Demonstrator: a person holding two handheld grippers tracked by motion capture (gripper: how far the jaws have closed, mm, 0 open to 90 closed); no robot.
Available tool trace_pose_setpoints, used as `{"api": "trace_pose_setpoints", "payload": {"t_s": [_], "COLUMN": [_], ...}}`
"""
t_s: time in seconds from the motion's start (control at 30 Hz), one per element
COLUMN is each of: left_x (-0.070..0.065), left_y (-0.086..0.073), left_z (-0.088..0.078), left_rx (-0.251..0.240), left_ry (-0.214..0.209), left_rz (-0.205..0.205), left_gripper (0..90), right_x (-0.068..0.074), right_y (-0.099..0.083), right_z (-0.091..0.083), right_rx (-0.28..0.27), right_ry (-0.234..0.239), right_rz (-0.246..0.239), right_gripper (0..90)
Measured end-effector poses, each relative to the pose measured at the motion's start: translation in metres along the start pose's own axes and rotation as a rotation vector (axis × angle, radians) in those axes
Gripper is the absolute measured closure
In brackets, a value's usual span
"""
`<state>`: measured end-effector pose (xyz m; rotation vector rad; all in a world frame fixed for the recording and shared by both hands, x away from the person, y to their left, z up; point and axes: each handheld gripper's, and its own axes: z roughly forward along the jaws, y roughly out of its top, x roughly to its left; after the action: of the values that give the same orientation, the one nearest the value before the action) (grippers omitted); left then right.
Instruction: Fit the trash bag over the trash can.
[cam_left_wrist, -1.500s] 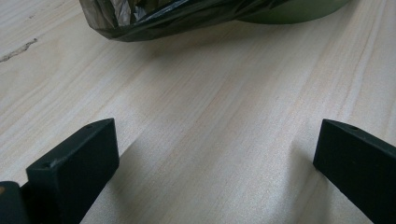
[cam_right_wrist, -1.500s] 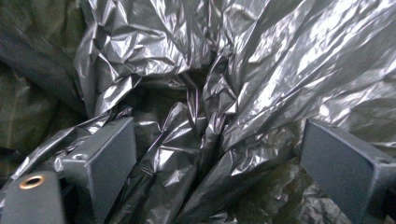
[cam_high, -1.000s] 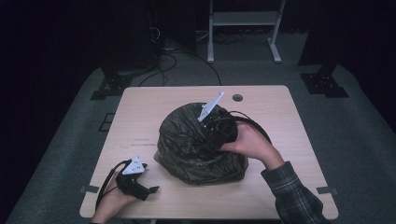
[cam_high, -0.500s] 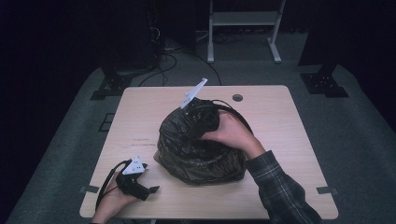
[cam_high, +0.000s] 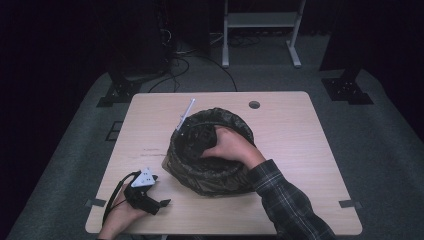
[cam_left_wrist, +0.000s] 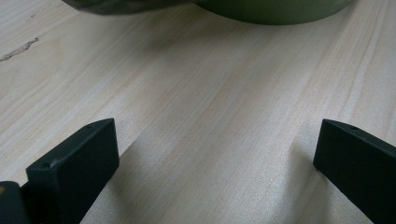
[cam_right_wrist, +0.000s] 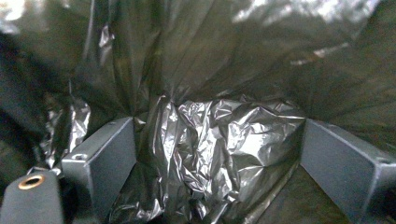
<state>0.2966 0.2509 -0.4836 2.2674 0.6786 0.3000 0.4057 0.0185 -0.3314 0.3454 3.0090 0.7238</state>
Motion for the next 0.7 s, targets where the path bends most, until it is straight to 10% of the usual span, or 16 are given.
{"api": "trace_pose_setpoints", "payload": {"t_s": [0.13,0.43,0.7], "left_x": [0.000,0.000,0.000], "left_y": [0.000,0.000,0.000], "left_z": [0.000,0.000,0.000], "left_rx": [0.000,0.000,0.000], "left_ry": [0.000,-0.001,0.002], "left_rz": [0.000,-0.001,-0.002], "left_gripper": [0.0,0.0,0.0], "right_x": [0.000,-0.005,-0.024], "right_y": [-0.001,-0.003,-0.011], "right_z": [0.008,-0.040,-0.029], "right_rx": [0.069,-0.050,0.060], "right_ry": [0.007,-0.064,-0.145], "right_rz": [-0.003,0.010,0.109], "right_gripper": [10.0,10.0,10.0]}}
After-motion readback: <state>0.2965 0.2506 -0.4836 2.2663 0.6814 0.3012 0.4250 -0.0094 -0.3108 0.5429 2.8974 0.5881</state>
